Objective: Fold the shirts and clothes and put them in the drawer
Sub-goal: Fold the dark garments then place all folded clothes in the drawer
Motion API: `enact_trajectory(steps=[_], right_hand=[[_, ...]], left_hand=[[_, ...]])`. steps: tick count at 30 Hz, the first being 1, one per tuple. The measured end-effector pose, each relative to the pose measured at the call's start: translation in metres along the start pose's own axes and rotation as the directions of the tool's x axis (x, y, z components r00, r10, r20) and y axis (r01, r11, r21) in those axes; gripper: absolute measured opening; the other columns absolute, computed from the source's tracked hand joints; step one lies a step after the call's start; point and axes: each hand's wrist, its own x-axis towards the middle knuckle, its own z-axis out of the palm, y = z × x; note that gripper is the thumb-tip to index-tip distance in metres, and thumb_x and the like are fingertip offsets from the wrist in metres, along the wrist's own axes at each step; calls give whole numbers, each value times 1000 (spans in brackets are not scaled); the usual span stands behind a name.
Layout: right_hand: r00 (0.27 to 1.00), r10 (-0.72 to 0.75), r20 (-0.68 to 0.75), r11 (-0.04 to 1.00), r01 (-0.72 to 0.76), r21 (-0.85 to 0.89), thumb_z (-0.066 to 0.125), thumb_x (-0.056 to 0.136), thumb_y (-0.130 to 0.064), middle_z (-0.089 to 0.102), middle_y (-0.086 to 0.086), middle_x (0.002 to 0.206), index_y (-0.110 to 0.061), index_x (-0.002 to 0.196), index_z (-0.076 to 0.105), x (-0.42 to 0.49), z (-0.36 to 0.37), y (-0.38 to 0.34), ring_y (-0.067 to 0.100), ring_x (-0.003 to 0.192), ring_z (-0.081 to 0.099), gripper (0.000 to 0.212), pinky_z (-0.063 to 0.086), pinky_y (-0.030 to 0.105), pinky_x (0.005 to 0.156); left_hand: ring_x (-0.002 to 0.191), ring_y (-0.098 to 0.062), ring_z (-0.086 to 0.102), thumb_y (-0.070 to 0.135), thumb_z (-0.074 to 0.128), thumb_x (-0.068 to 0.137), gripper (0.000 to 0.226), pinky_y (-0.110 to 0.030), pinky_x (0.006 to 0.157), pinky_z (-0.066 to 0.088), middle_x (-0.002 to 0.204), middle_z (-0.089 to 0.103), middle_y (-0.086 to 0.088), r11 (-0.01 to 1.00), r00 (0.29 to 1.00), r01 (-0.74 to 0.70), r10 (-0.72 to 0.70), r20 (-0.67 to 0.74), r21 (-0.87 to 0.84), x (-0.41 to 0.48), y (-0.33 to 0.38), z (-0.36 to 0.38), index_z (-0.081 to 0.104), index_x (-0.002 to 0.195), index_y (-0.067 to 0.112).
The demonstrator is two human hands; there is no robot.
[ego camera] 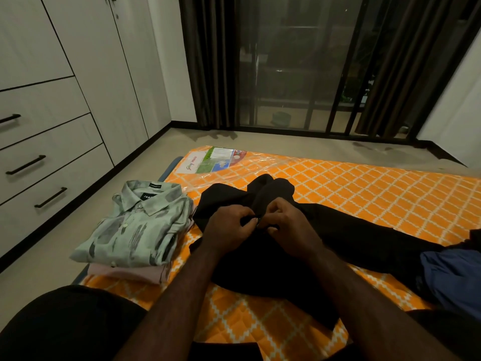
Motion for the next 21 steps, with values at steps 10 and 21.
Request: enact_trajectory(steps=[10, 21], right_hand=[[985, 148, -88, 988, -143, 58, 86, 72, -12, 57, -11, 81, -23, 87, 67, 2, -1, -2, 5, 73, 53, 27, 50, 32, 61], [999, 45, -24, 997, -44, 61, 86, 78, -14, 59, -9, 96, -23, 94, 71, 3, -7, 1, 3, 83, 57, 24, 54, 25, 67]], left_hand=[[81, -6, 66, 28, 72, 91, 19, -35, 75, 56, 89, 71, 9, 994, 988, -41, 55, 143, -103, 3, -2, -10, 79, 107, 20], [83, -3, 68, 28, 75, 90, 15, -32, 78, 57, 90, 75, 10, 988, 1000, 17, -19, -8, -155, 2, 1, -1, 80, 100, 19]])
